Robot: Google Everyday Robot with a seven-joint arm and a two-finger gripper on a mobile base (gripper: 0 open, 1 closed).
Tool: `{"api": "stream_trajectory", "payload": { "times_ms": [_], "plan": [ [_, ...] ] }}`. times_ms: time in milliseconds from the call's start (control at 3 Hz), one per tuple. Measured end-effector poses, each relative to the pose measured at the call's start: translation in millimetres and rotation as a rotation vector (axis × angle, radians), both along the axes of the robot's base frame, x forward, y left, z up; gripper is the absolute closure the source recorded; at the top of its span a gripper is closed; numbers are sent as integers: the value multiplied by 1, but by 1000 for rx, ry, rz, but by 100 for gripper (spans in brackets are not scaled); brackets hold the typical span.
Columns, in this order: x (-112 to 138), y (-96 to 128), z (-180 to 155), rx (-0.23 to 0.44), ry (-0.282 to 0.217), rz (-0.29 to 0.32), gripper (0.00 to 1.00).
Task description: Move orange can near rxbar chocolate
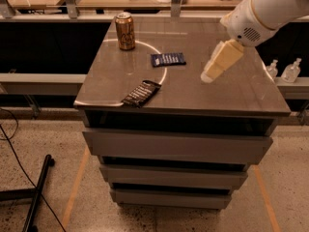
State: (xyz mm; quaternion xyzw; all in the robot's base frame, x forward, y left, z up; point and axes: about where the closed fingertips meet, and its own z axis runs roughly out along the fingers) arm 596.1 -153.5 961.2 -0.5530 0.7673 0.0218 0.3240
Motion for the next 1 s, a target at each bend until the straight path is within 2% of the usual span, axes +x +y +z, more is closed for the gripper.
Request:
{"api": "stream_trajectory", "payload": {
  "times_ms": [667, 1000],
  "plan": [
    [106, 95, 21, 215, -147, 100, 0],
    [158, 148, 23, 334, -179, 113, 0]
  ]
}}
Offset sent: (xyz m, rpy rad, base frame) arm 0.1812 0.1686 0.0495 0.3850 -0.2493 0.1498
